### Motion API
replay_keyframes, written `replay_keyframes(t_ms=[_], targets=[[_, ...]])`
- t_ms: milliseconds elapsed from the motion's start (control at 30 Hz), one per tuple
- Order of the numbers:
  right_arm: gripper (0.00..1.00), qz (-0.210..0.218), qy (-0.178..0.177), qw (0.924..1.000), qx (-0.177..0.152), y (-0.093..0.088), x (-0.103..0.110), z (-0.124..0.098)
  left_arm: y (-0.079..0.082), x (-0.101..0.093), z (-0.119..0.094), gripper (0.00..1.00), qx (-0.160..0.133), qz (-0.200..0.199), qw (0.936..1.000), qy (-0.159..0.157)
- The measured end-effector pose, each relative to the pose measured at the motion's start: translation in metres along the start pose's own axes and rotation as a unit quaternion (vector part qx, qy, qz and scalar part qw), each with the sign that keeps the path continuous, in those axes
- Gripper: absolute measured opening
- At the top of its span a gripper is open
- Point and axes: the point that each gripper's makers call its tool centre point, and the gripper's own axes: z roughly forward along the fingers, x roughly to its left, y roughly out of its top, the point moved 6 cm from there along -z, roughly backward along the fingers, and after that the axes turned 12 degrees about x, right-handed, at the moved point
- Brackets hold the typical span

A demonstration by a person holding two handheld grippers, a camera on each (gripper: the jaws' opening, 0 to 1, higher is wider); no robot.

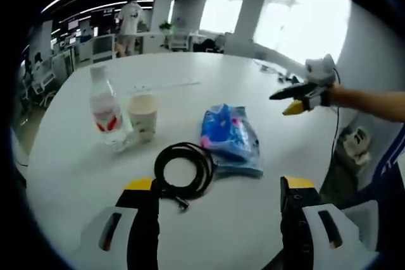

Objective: Arrange the tabletop items into an orderly group along one side of the table until the central work area is clear of visible clutter.

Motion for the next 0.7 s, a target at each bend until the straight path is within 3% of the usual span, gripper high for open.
replay_keyframes(t_ms=[300,600,700], targets=[[0.57,-0.024,0.035,0.9990,-0.012,0.019,-0.016,0.031,0.015,-0.021,0.032,0.66,-0.001,-0.064,0.9979,0.015],[0.47,-0.051,0.077,0.9957,-0.005,0.028,-0.026,0.055,0.024,-0.041,0.070,0.60,0.015,-0.091,0.9954,0.026],[0.45,-0.063,0.088,0.9941,0.000,0.030,-0.029,0.063,0.024,-0.044,0.080,0.54,0.011,-0.151,0.9879,0.034]])
